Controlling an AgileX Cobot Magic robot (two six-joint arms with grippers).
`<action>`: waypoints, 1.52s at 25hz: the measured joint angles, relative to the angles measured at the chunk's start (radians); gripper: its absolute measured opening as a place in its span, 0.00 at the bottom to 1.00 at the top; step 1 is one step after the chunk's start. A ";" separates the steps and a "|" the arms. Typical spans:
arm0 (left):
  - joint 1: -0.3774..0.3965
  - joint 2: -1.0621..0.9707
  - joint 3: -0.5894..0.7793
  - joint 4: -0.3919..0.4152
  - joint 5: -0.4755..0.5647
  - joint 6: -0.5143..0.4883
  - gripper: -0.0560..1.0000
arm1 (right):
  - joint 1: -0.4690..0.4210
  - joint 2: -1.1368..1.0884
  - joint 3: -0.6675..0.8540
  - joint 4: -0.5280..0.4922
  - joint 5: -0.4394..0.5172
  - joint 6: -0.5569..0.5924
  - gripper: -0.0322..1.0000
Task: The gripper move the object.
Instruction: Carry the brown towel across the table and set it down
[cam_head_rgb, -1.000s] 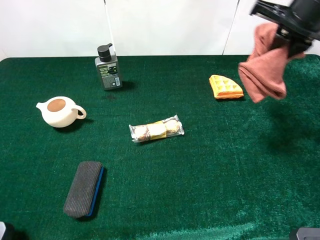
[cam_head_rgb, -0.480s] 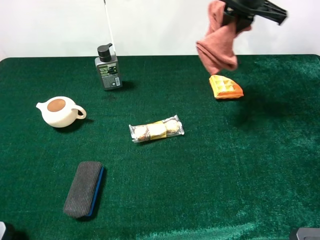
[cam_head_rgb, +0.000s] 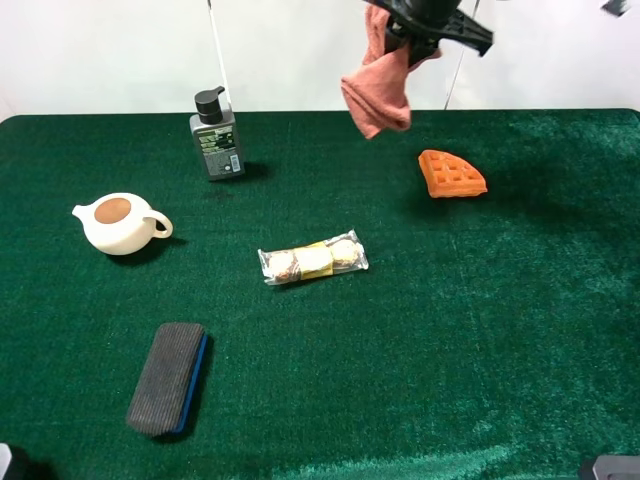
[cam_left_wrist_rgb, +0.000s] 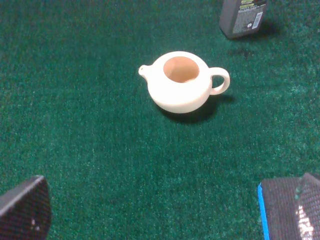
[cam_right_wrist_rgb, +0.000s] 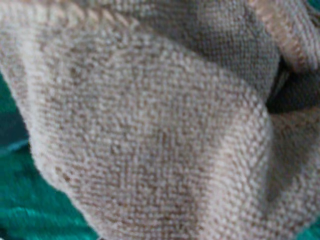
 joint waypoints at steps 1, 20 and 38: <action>0.000 0.000 0.000 0.000 0.000 0.000 0.99 | 0.003 0.011 -0.001 0.007 -0.023 0.000 0.10; 0.000 0.000 0.000 0.000 0.000 0.000 0.99 | 0.012 0.196 -0.001 -0.112 -0.243 0.000 0.10; 0.000 0.000 0.000 0.000 0.000 0.000 0.99 | 0.012 0.218 -0.002 -0.121 -0.207 0.003 0.10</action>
